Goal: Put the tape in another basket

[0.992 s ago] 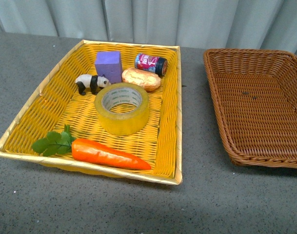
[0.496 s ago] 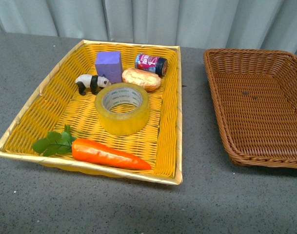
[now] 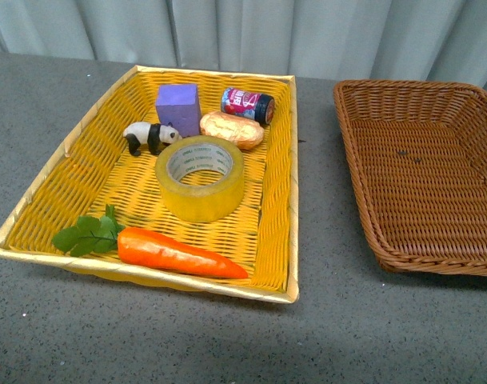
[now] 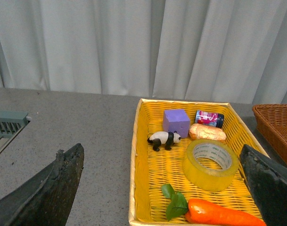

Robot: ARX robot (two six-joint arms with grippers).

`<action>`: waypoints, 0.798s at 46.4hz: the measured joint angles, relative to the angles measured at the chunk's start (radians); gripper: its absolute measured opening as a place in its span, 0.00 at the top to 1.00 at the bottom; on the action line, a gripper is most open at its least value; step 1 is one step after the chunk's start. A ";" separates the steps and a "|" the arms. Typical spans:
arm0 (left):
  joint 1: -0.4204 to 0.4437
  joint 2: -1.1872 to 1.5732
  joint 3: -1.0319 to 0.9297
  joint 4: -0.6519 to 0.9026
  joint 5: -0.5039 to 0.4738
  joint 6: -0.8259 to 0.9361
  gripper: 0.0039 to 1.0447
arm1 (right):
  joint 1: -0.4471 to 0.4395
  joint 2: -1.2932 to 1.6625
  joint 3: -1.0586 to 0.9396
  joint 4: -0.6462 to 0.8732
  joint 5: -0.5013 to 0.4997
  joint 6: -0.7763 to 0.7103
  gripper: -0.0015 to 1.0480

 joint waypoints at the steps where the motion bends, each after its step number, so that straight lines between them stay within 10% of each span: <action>1: 0.000 0.000 0.000 0.000 0.000 0.000 0.06 | 0.000 0.000 0.000 0.000 0.000 0.000 0.09; 37: 0.000 0.000 0.000 0.000 0.000 0.000 0.06 | 0.000 0.000 0.000 0.000 0.000 0.000 0.09</action>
